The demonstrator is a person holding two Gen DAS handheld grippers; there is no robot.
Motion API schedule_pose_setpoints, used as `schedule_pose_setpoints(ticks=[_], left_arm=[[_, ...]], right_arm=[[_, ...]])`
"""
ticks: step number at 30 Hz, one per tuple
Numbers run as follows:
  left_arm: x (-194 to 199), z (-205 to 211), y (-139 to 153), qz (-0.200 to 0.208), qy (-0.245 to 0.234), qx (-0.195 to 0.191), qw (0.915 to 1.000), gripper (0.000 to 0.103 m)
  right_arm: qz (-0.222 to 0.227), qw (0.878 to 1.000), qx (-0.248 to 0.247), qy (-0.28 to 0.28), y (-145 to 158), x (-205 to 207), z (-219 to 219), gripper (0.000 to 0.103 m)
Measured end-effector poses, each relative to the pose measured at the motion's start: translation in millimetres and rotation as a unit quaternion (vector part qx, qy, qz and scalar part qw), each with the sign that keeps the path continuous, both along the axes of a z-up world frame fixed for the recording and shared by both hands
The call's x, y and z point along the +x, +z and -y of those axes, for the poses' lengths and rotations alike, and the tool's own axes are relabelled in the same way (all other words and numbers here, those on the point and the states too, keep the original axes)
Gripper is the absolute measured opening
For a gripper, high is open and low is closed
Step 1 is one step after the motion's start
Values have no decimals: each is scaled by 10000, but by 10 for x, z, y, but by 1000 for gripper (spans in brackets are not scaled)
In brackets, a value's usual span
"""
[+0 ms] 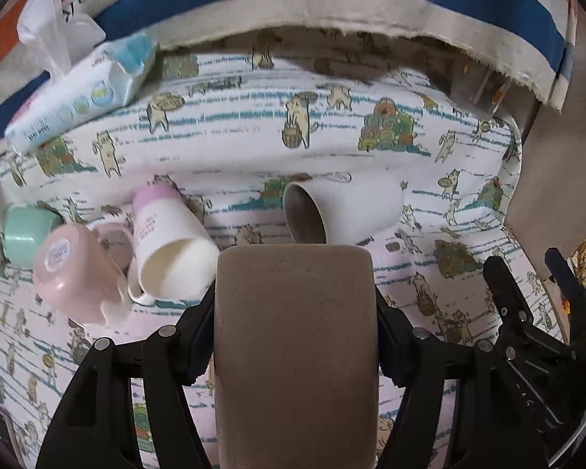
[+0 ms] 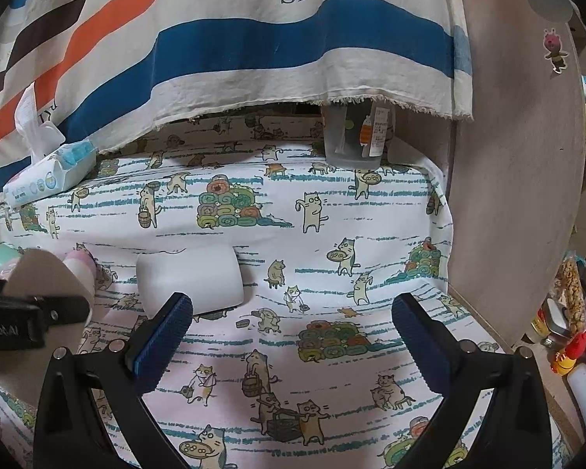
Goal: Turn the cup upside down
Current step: 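Rotate the beige cup with the left tool so its bottom faces up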
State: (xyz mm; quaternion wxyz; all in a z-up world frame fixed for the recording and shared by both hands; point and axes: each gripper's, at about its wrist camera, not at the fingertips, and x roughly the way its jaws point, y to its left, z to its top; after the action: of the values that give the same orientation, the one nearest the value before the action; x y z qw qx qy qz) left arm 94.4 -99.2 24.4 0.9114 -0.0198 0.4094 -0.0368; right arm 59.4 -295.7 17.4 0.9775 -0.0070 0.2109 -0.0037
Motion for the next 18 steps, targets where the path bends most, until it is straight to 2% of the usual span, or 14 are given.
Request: schedule_pose_setpoints(ticks=[10, 15, 18], left_arm=[[53, -55, -61, 64, 25, -191, 9998, 66], [187, -119, -187, -5, 57, -443, 9990, 66], [169, -137, -182, 141, 96, -451, 9988, 66]], right_arm=[[10, 10000, 0, 0, 10, 2, 20, 103], [-2, 10000, -11, -8, 5, 6, 21, 103], [-12, 10000, -6, -10, 2, 8, 30, 103]])
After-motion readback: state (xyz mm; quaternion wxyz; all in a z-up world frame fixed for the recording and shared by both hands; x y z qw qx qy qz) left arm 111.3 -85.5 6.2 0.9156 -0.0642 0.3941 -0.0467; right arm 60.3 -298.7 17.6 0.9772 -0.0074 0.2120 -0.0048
